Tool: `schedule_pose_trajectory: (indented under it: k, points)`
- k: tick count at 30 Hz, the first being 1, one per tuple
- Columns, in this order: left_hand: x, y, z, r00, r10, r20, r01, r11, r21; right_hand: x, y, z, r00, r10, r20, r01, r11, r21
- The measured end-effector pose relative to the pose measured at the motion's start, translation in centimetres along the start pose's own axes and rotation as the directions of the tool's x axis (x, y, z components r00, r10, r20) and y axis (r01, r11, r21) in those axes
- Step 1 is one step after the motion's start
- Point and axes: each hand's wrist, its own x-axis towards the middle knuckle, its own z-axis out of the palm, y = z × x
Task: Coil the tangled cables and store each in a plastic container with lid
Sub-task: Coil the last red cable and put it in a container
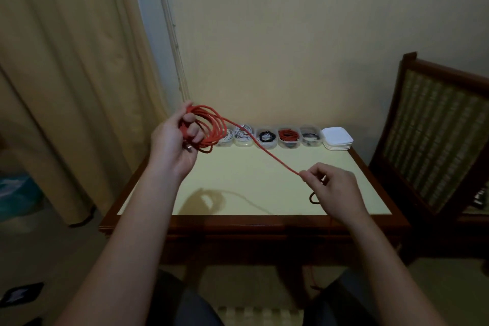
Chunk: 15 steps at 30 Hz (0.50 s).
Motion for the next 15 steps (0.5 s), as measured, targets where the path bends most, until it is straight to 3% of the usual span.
schedule_pose_trajectory:
  k: [3, 6, 12, 15]
  points:
    - [-1.1, -1.8, 0.6, 0.992, 0.119, 0.040, -0.125, 0.960, 0.249, -0.4, -1.9, 0.2, 0.987, -0.107, 0.122, 0.108, 0.994, 0.003]
    - [-2.7, -3.8, 1.3, 0.986, 0.094, 0.136, -0.148, 0.868, 0.475, -0.7, -4.5, 0.4, 0.963, -0.183, 0.199, 0.164, 0.980, 0.109]
    - [-4.6, -5.7, 1.9, 0.911, -0.202, 0.361, -0.141, 0.669, 0.730, 0.2, -7.2, -0.3, 0.972, -0.212, 0.105, 0.182, 0.952, 0.245]
    - [-4.6, -5.9, 1.8, 0.862, -0.332, 0.384, -0.077, 0.663, 0.745, 0.7, -7.0, -0.5, 0.984, -0.170, 0.051, 0.148, 0.946, 0.289]
